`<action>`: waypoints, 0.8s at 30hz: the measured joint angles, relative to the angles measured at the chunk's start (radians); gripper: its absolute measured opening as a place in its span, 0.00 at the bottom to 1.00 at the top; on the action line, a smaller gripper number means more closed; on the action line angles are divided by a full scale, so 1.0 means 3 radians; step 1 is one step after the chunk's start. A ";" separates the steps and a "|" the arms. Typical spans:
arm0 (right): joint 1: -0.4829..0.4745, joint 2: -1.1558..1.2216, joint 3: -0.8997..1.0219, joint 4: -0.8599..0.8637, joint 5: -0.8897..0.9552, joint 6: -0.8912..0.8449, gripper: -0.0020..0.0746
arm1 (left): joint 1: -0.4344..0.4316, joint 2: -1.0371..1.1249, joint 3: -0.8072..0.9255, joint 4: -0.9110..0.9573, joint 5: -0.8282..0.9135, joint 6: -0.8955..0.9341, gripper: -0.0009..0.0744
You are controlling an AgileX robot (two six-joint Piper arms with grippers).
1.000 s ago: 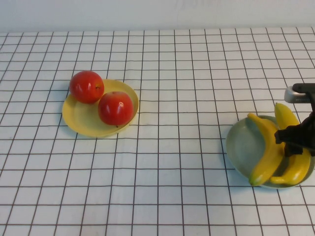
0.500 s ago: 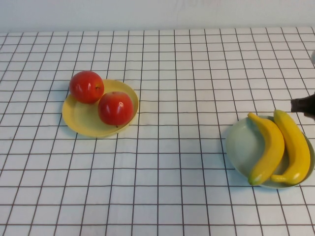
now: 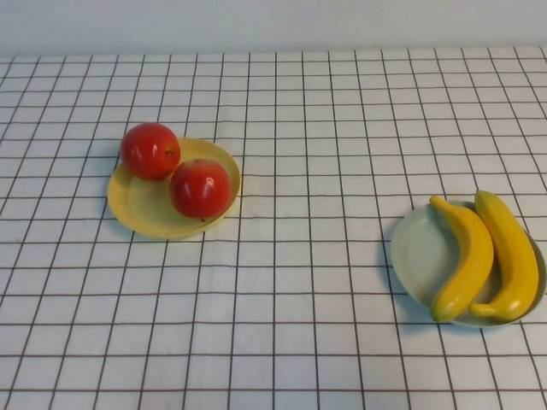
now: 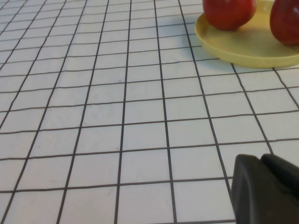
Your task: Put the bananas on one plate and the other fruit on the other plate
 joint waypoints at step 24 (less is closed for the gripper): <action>-0.0015 -0.2189 0.1302 -0.0640 0.0347 0.0186 0.01 | 0.0000 0.0000 0.0000 0.0000 0.0000 0.0000 0.01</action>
